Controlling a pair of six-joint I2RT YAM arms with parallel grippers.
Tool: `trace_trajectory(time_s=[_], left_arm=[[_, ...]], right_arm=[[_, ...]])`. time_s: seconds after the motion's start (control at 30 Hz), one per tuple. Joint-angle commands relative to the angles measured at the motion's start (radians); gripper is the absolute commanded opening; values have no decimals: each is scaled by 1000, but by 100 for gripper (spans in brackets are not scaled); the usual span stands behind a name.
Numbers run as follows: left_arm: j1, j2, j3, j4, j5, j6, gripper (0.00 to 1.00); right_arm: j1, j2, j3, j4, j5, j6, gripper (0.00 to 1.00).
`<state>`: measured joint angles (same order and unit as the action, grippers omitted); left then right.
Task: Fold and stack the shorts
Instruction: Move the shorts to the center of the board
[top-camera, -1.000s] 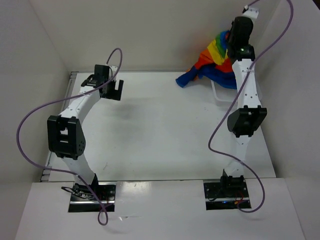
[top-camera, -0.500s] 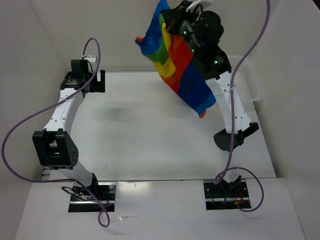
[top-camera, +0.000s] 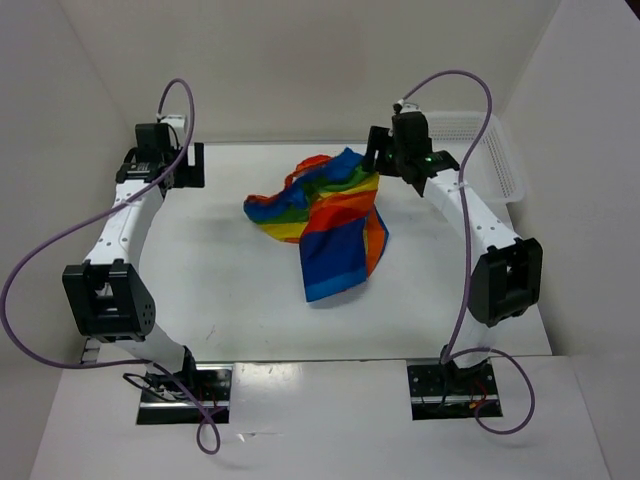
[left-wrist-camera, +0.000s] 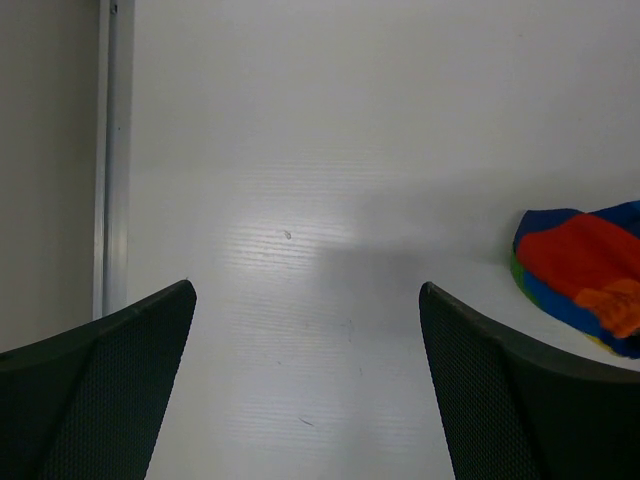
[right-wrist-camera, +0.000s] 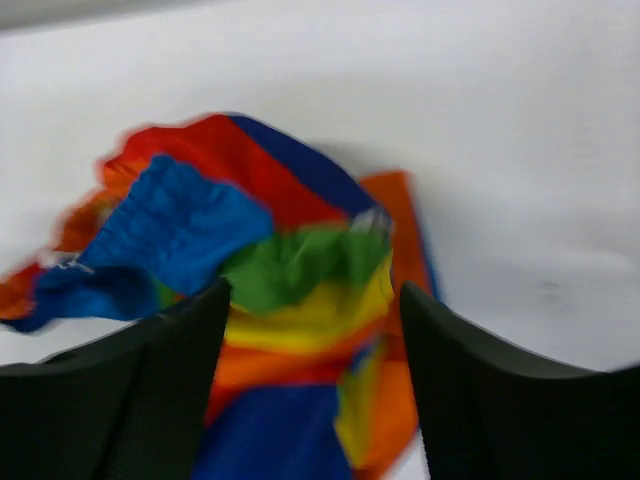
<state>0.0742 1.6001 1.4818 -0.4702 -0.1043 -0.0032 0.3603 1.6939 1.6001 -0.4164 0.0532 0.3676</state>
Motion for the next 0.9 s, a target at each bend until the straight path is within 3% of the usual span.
trace_trajectory(time_s=[0.0, 0.07, 0.1, 0.2, 0.37, 0.53, 0.8, 0.87], left_arm=[[7, -29, -21, 19, 8, 3, 99], [7, -29, -31, 10, 8, 3, 99], [7, -29, -31, 10, 8, 3, 99], [7, -29, -54, -8, 8, 3, 99], [-11, -66, -150, -19, 18, 3, 99], [-11, -100, -218, -39, 28, 3, 99], [-2, -91, -272, -50, 80, 3, 99], [-2, -91, -272, -50, 90, 3, 99]], right_arm=[[5, -31, 0, -55, 17, -102, 77], [50, -31, -50, 13, -10, -145, 85], [77, -31, -61, 104, -19, -165, 95], [198, 67, 7, 162, 57, -284, 100], [307, 399, 346, 99, 116, -432, 100], [321, 610, 556, 99, 50, -366, 100], [302, 733, 465, 157, 11, -260, 100], [302, 733, 452, 157, -9, -260, 90]])
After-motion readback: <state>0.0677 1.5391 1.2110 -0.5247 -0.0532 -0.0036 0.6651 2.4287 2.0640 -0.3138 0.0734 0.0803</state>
